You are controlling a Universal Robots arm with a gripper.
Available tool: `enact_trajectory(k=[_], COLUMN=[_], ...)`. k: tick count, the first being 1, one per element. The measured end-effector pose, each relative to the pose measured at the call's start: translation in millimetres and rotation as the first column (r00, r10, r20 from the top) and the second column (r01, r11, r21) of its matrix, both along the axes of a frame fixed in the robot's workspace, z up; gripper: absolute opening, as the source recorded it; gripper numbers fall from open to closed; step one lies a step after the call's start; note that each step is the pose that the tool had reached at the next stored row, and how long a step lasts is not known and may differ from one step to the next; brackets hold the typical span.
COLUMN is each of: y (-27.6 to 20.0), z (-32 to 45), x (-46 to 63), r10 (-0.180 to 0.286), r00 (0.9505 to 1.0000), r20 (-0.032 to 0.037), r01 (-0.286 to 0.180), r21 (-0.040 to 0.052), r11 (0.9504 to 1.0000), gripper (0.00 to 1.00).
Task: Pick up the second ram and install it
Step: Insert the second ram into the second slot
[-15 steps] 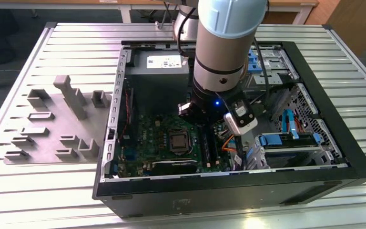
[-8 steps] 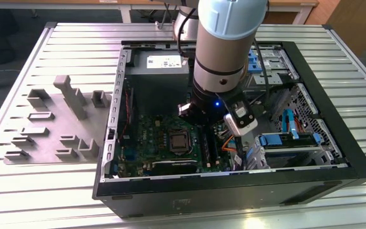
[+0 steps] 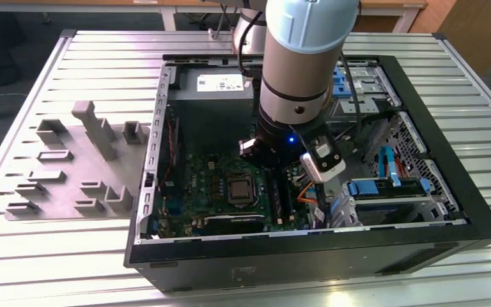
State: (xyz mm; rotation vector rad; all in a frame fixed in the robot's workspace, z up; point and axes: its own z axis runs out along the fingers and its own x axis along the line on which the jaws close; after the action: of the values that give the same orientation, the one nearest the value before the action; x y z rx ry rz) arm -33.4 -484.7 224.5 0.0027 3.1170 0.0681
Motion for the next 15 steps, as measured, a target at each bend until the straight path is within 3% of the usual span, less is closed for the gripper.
enact_trajectory(k=[10,15], y=[0.0,0.0], z=[-0.1,-1.1], x=[0.1,0.0], r10=[-0.051,-0.055], r00=[0.9987,0.9985], r20=[0.0,-0.0001], r01=[0.051,0.055], r21=[0.0001,-0.0001], r11=[0.9987,0.9985], gripper=[0.12,0.12])
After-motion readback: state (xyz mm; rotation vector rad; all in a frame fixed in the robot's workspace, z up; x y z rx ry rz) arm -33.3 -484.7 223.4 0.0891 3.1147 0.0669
